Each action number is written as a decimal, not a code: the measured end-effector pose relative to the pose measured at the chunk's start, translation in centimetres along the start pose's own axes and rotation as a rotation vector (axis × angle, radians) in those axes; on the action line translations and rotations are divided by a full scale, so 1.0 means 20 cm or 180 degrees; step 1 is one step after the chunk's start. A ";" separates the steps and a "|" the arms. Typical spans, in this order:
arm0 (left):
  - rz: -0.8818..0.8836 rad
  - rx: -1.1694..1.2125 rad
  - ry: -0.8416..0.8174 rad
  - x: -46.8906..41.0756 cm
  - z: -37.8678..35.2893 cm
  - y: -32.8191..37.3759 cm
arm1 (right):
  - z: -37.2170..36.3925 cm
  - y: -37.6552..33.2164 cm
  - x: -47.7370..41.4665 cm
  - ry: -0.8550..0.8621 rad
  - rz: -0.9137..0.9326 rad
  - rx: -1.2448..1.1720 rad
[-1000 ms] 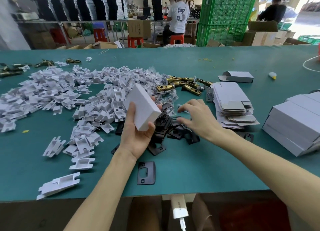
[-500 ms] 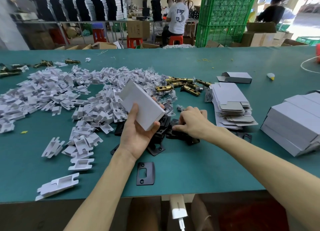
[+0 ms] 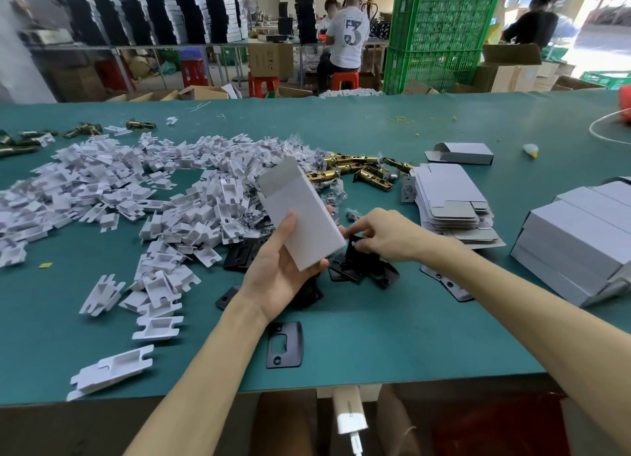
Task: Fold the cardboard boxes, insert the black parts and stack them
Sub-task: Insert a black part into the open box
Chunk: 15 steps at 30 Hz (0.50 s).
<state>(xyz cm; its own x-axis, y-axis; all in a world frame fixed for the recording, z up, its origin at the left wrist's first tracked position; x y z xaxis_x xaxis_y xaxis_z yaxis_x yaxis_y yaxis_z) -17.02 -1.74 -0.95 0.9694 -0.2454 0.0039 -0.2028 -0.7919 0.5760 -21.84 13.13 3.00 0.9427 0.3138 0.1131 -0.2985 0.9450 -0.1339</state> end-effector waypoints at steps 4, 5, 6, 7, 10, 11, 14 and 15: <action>0.0277 -0.0285 -0.0366 0.02 -0.06 -0.05 | 0.03 0.04 0.03 0.0003 0.0005 -0.0349; 0.0324 -0.0366 -0.0441 0.02 -0.07 -0.06 | 0.05 0.06 0.04 0.0055 -0.0041 -0.0513; 0.0357 -0.0442 -0.0508 0.03 -0.08 -0.07 | 0.07 0.09 0.05 0.0116 -0.0101 -0.0777; 0.0381 -0.0500 -0.0548 0.03 -0.09 -0.08 | 0.09 0.12 0.06 0.0181 -0.0186 -0.1190; 0.0422 -0.0578 -0.0519 0.04 -0.10 -0.09 | 0.17 0.20 0.13 0.0350 -0.0496 -0.3152; 0.0443 -0.0604 -0.0526 0.04 -0.10 -0.10 | 0.20 0.21 0.15 0.0390 -0.0492 -0.3850; 0.0518 -0.0723 -0.0627 0.05 -0.12 -0.11 | 0.29 0.17 0.22 0.0381 -0.0141 -0.5088; 0.0528 -0.0790 -0.0681 0.05 -0.12 -0.12 | 0.31 0.14 0.23 0.0330 0.0003 -0.5151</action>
<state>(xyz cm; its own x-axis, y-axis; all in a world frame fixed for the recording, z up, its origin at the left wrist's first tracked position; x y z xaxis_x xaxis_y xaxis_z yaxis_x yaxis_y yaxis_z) -15.27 1.35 -0.34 0.8700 -0.4912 -0.0420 -0.2896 -0.5782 0.7628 -19.21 17.84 9.34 0.9681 0.2437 0.0581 0.0986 -0.1572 -0.9826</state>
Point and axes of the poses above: each hand's wrist, its own x-axis away from the middle knuckle, its own z-axis out of the back of the hand, y = z × x, the point moved 9 cm from there along -x, towards the middle knuckle, and after that the axes turned 12 degrees about x, right-handed, at the moved point
